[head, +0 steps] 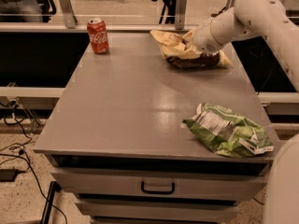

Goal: Move brown chip bag near green jalapeno chip bag

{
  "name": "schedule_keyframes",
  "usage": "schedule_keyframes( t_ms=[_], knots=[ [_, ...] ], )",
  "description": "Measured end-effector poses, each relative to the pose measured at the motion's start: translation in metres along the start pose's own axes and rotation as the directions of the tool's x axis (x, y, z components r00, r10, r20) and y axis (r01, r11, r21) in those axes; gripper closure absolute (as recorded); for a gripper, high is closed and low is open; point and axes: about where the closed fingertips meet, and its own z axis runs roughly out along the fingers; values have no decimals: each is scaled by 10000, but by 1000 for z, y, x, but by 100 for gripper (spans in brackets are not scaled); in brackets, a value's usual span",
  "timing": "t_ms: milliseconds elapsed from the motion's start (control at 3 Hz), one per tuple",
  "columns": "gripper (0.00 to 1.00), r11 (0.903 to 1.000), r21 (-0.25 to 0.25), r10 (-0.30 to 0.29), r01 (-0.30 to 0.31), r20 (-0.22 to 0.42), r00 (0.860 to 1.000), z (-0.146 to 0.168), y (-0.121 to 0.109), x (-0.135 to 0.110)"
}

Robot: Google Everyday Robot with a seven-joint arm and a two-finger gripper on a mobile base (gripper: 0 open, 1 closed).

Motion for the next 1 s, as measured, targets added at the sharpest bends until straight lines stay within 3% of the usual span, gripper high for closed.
schedule_keyframes(
  t_ms=[333,667,1000],
  knots=[
    [100,9946,1033,46,34,-770,9970,-36,-16,-14],
    [100,9896,1372,-211,426,-1548,9877,-63,-22,-33],
    [100,9873,1344,-553,843,-2067,9768,-77,-22,-53]
  ],
)
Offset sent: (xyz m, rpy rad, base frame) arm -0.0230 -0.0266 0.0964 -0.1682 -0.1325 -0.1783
